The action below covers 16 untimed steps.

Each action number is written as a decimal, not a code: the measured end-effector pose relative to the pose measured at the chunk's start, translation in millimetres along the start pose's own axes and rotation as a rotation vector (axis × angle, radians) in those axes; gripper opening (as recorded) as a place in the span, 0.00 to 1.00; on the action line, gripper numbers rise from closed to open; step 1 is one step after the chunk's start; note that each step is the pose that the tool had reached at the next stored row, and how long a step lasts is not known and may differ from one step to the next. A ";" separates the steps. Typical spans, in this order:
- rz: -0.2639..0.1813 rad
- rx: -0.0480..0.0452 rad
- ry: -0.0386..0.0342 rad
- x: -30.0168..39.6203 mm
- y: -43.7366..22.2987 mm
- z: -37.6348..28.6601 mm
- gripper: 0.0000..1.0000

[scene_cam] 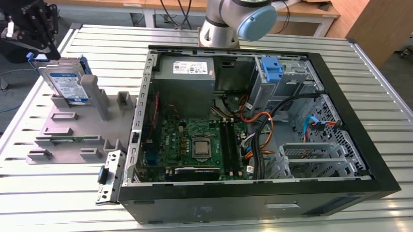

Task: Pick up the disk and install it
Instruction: 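Pick up the disk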

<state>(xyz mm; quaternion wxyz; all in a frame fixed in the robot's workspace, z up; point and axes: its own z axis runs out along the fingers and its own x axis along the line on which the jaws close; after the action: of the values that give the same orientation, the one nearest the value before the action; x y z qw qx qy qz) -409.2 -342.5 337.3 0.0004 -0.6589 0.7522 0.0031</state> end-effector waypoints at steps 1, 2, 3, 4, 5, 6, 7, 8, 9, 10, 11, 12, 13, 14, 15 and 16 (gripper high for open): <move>-0.001 0.0001 0.0000 -0.4 0.1 0.1 0.11; -0.001 0.0001 0.0000 -0.9 0.2 0.2 0.11; -0.001 0.0000 0.0000 -1.6 0.2 0.4 0.11; -0.001 0.0000 0.0000 -2.4 0.3 0.6 0.11; -0.001 0.0000 0.0000 -3.4 0.5 0.9 0.11; -0.001 -0.0001 0.0000 -4.7 0.6 1.2 0.11; -0.001 0.0001 -0.0001 -6.2 0.8 1.6 0.11; -0.001 0.0000 0.0000 -7.6 1.2 1.8 0.11; -0.001 0.0001 0.0002 -8.4 1.8 2.0 0.11; -0.001 0.0002 0.0003 -8.6 2.3 2.2 0.11; -0.002 0.0000 0.0005 -8.6 2.9 2.3 0.11; -0.003 0.0001 0.0007 -8.5 3.6 2.4 0.11; -0.003 0.0001 0.0010 -8.4 4.7 2.5 0.11; -0.004 0.0002 0.0012 -8.3 5.8 2.6 0.11; -0.005 0.0001 0.0013 -8.1 6.8 2.8 0.11; -0.006 0.0001 0.0013 -8.0 7.2 3.0 0.11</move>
<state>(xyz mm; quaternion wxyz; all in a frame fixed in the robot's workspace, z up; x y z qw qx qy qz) -415.4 -333.6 334.3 0.0000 -0.6613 0.7501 0.0027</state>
